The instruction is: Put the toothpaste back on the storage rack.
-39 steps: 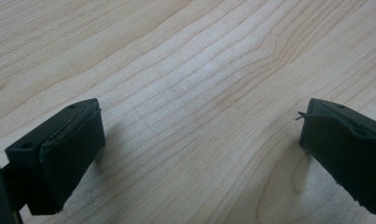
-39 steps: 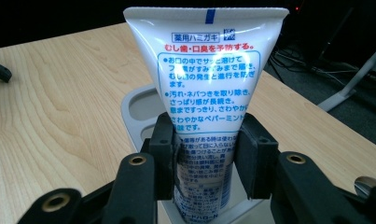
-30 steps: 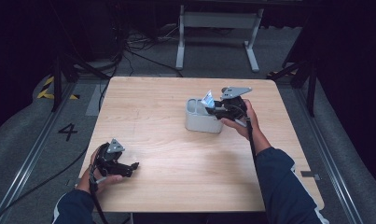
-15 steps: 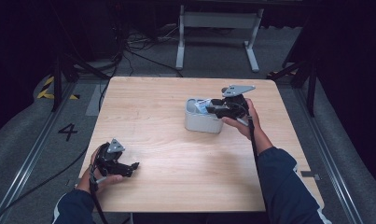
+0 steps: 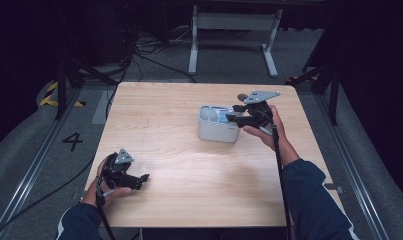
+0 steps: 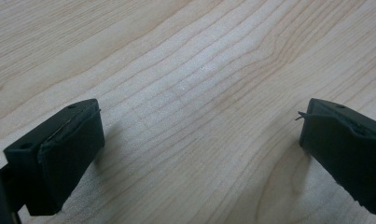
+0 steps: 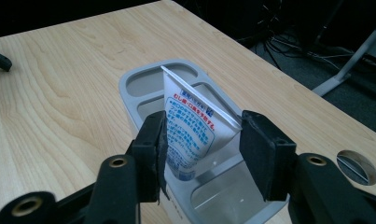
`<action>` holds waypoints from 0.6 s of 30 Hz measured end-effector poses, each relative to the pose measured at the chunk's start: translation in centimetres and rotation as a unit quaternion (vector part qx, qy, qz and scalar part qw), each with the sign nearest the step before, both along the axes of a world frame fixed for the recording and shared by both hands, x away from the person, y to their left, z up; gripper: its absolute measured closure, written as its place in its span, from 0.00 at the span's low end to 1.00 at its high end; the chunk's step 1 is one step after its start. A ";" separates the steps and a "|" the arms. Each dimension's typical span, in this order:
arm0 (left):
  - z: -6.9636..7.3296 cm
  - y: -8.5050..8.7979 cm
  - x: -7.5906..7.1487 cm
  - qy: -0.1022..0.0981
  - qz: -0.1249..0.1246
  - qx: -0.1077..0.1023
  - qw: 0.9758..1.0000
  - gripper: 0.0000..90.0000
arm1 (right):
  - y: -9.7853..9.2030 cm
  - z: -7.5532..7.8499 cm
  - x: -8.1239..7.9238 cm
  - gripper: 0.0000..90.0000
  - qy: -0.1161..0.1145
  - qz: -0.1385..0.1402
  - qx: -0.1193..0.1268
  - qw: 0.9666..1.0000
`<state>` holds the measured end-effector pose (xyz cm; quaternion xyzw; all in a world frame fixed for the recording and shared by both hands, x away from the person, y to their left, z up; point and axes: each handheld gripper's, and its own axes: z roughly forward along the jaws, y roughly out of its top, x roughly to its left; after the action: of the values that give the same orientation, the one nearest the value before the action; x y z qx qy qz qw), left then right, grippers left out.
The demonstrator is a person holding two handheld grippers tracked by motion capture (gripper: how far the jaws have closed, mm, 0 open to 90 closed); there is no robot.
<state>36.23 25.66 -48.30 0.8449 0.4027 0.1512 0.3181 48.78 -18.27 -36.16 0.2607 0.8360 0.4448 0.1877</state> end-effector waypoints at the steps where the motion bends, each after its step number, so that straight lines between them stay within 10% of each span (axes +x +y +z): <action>1: 0.0 0.0 0.0 0.000 0.000 0.000 1.000 0.00 | 0.0 0.0 -0.1 0.58 -0.002 0.001 -0.003 1.000; 18: 0.0 0.0 0.0 0.001 -0.001 0.000 1.000 0.01 | -0.9 1.0 -2.2 0.51 -0.022 0.009 -0.041 0.999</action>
<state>36.20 25.66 -48.29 0.8455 0.4021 0.1499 0.3177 46.59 -19.13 -35.18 0.2355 0.8516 0.4173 0.2125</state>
